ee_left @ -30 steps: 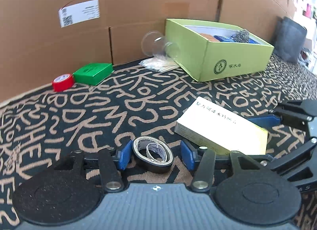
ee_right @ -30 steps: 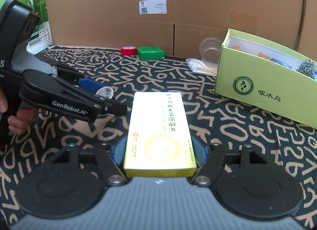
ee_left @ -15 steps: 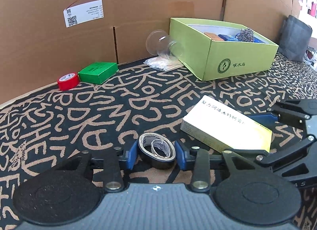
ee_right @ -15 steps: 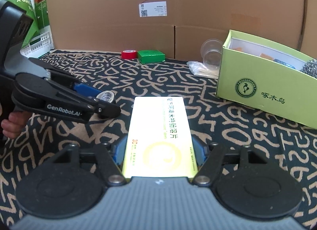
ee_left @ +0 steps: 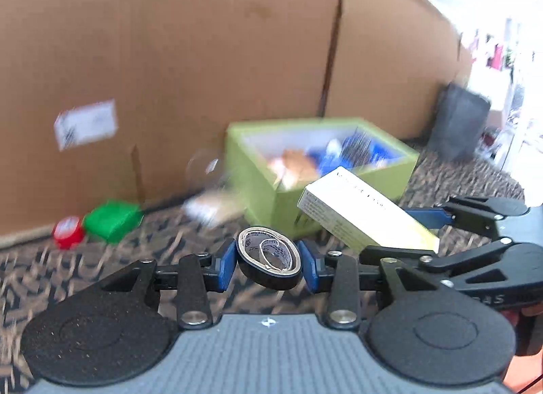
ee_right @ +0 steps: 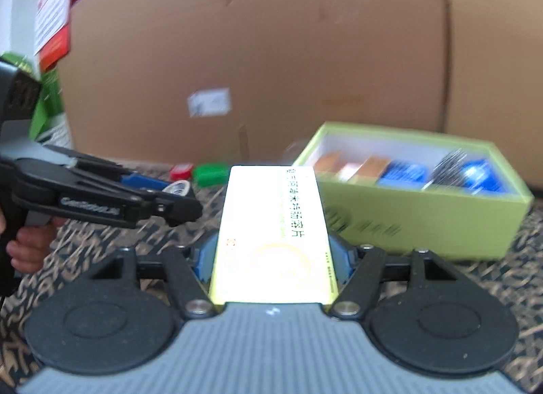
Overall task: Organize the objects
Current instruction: 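Carry yellow box and tape roll into the lime-green box and open both tools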
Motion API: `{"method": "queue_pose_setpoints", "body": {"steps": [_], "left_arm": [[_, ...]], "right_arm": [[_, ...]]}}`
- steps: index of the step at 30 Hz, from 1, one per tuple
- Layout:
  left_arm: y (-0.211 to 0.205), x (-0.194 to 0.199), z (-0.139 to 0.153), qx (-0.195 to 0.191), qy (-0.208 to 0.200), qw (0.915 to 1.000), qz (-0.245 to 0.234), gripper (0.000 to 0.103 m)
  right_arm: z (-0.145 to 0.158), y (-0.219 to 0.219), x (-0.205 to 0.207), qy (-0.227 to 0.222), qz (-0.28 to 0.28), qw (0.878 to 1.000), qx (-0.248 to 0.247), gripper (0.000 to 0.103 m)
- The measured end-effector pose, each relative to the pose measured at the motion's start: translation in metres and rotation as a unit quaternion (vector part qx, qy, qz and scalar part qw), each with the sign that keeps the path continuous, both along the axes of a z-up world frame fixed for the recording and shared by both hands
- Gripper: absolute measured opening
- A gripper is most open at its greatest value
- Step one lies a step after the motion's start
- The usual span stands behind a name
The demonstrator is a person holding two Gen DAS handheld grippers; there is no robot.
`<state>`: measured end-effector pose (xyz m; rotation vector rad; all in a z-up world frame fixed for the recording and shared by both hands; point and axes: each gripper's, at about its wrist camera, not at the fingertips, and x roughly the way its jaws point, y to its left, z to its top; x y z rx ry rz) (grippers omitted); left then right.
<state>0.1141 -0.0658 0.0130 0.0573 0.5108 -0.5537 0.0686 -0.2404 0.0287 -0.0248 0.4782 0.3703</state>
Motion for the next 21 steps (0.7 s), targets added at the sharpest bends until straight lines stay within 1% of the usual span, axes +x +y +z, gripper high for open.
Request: {"method": "queue_pose_setpoints", "body": {"steps": [3,6,8,10,13,14,16,21], "left_arm": [[-0.02,0.013,0.018,-0.009,-0.023,0.9996,-0.013,0.042],[-0.04,0.029,0.03,-0.014,-0.03,0.9991,-0.026,0.042],[-0.055,0.043,0.034,-0.009,-0.036,0.9989,-0.028,0.042],[-0.069,0.059,0.036,-0.006,-0.036,0.9989,-0.031,0.042],[-0.088,0.081,0.036,0.0,-0.035,0.9988,-0.033,0.042],[-0.095,0.089,0.035,0.004,-0.036,0.9988,-0.033,0.042],[-0.102,0.1,0.033,0.009,-0.032,0.9988,-0.035,0.042],[-0.112,0.125,0.025,0.013,-0.018,0.9993,-0.03,0.042]], "right_arm": [[0.016,-0.019,0.01,-0.028,-0.036,0.999,-0.007,0.066],[0.027,-0.041,0.023,-0.046,-0.071,0.996,-0.006,0.066],[0.033,-0.054,0.035,-0.056,-0.09,0.994,-0.013,0.066],[0.039,-0.067,0.05,-0.067,-0.117,0.99,-0.032,0.066],[0.041,-0.084,0.075,-0.081,-0.167,0.979,-0.086,0.066],[0.04,-0.09,0.085,-0.08,-0.182,0.974,-0.108,0.066],[0.035,-0.101,0.104,-0.07,-0.199,0.968,-0.133,0.066],[0.014,-0.117,0.143,-0.042,-0.207,0.966,-0.151,0.066]]}}
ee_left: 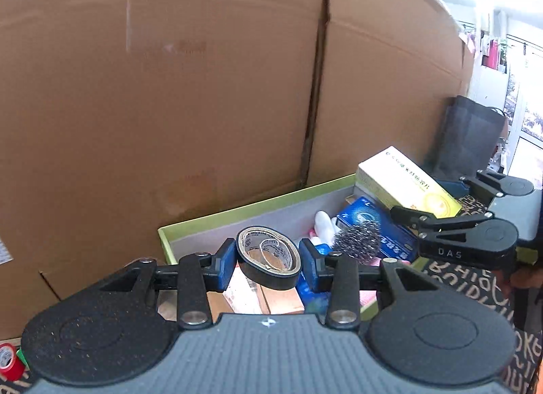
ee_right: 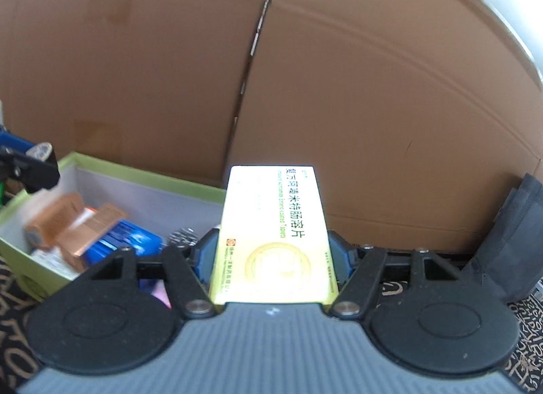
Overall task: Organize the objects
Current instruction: 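Carry yellow box and tape roll into the lime-green box and open both tools, then move both open tools back toward the red tape and green box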
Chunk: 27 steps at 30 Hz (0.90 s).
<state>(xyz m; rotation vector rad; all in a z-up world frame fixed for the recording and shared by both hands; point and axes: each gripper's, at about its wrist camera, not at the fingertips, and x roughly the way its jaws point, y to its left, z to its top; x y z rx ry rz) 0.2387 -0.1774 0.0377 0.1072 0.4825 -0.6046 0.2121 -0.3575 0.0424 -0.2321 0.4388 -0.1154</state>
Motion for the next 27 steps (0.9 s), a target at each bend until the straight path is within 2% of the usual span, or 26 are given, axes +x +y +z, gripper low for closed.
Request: {"method": "queue_pose_setpoints", "body": {"steps": [4,5,6,7,8,14,18,27], "left_arm": [[-0.005,0.012,-0.009,0.008,-0.003,1.0,0.002,0.043],[-0.004,0.013,-0.012,0.004,-0.006,1.0,0.004,0.05],[-0.002,0.012,-0.014,0.002,-0.005,0.9999,0.01,0.072],[0.001,0.011,-0.017,-0.001,-0.003,0.9998,0.02,0.081],[0.005,0.008,-0.02,-0.009,-0.006,0.9995,0.029,0.084],[0.021,0.0,-0.028,-0.037,0.019,0.9984,0.039,0.084],[0.025,-0.006,-0.025,-0.038,0.025,0.9979,0.047,0.084],[0.034,-0.025,-0.018,-0.035,0.034,0.9968,0.062,0.085]], "right_arm": [[-0.015,-0.004,0.015,0.004,0.002,1.0,0.012,0.066],[-0.018,-0.004,0.016,0.003,0.009,1.0,0.017,0.075],[-0.02,-0.003,0.016,0.002,0.015,1.0,0.022,0.089],[-0.021,0.001,0.012,-0.003,0.01,1.0,0.026,0.093],[-0.022,0.002,0.007,-0.017,0.004,0.999,0.03,0.096],[-0.027,0.005,-0.025,-0.05,-0.004,0.996,0.078,0.103],[-0.029,0.008,-0.034,-0.046,-0.007,0.996,0.075,0.103],[-0.008,0.028,-0.054,-0.057,0.012,0.996,0.065,0.103]]}}
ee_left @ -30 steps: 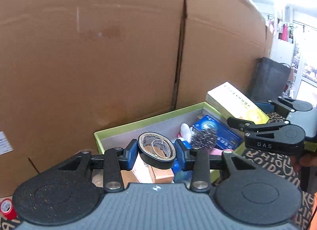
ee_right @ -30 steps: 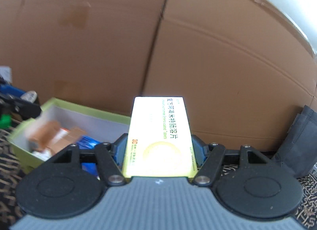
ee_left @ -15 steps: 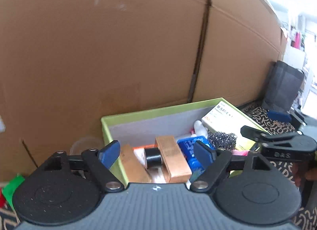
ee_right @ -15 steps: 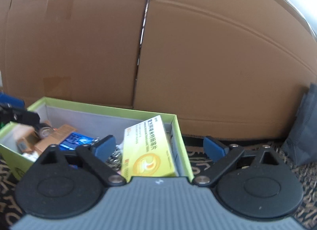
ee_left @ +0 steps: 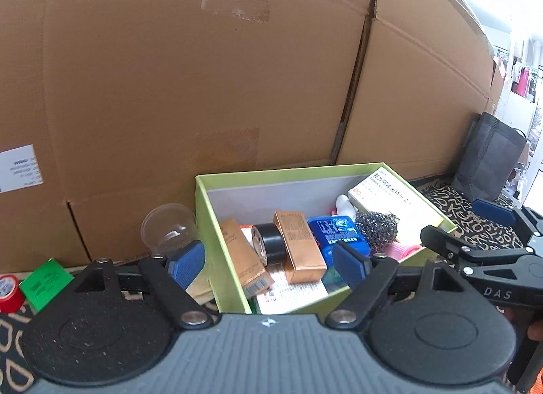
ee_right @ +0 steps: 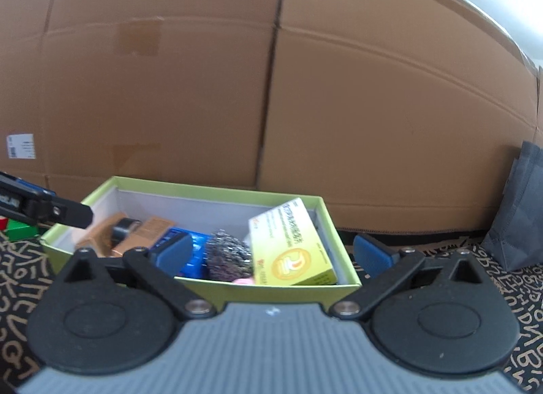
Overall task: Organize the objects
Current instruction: 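Move both open tools back toward the red tape and green box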
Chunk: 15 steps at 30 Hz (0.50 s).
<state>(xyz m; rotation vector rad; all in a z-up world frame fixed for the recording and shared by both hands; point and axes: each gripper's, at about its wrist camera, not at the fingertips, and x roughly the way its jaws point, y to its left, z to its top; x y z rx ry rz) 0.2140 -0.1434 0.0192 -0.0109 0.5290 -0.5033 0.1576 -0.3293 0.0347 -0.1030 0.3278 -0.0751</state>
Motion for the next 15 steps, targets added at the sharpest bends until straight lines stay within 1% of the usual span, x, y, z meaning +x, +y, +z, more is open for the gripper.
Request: {"method": "queue_pose_setpoints", "body": {"steps": [7,11,15], "left_arm": [[0.01,-0.018,0.003,0.0,-0.003,1.0,0.007,0.086],[0.026,-0.031,0.001,-0.01,0.006,0.9998,0.017,0.086],[0.045,-0.044,-0.003,-0.014,0.012,0.9993,0.034,0.086]], "right_arm": [[0.009,0.019,-0.015,-0.003,0.013,1.0,-0.009,0.103],[0.012,0.032,-0.025,-0.004,0.028,1.0,-0.004,0.103],[0.013,0.052,-0.034,-0.004,0.052,0.999,-0.01,0.103]]}}
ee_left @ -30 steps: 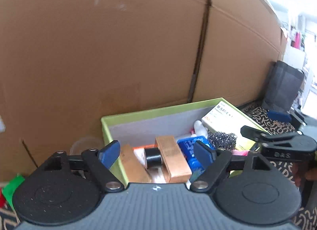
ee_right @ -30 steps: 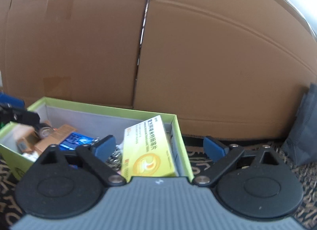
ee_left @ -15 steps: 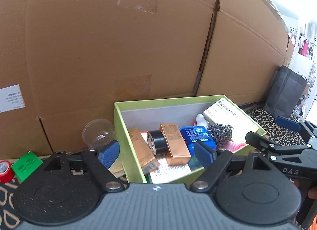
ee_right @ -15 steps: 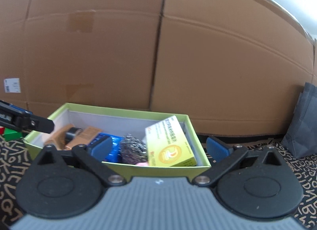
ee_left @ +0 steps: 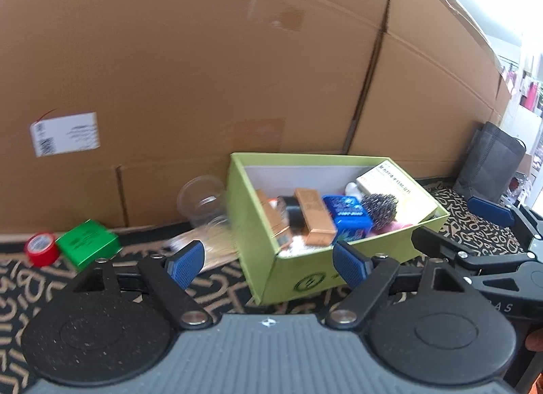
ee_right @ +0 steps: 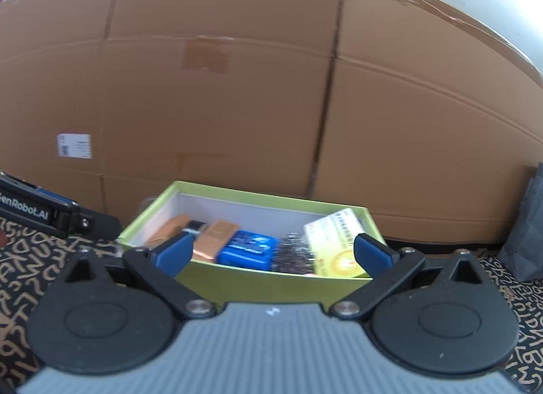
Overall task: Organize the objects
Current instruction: 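Move both open tools back toward the red tape and green box, then grasp the green box with the right tool while the left tool grasps the red tape roll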
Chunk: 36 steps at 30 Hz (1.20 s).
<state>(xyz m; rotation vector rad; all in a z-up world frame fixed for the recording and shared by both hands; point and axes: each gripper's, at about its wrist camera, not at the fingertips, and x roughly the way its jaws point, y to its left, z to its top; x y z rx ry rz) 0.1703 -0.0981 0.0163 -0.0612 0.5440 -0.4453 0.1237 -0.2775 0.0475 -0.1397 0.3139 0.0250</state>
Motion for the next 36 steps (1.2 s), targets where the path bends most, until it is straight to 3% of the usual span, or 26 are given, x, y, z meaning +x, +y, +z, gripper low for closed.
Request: {"method": "queue_pose_setpoints", "body": {"steps": [9,14,20,28,36], "left_arm": [[0.055,-0.021,-0.016,0.004,0.007,0.9984,0.056,0.086],[0.088,-0.019,-0.026,0.024,0.013,0.9954,0.091,0.086],[0.133,-0.003,-0.034,0.021,0.026,0.989,0.144,0.086],[0.164,0.045,-0.049,0.033,0.032,0.9856,0.162,0.086],[0.178,0.096,-0.064,0.037,0.047,0.9858,0.157,0.075]], "right_arm": [[-0.009,0.046,-0.011,0.02,0.067,0.998,0.003,0.103],[-0.017,0.082,-0.012,0.032,0.123,0.992,-0.004,0.103],[-0.025,0.127,-0.003,0.048,0.177,0.983,-0.002,0.103],[-0.04,0.185,0.047,0.085,0.259,0.962,0.018,0.101],[-0.06,0.221,0.118,0.13,0.267,0.955,0.001,0.098]]}}
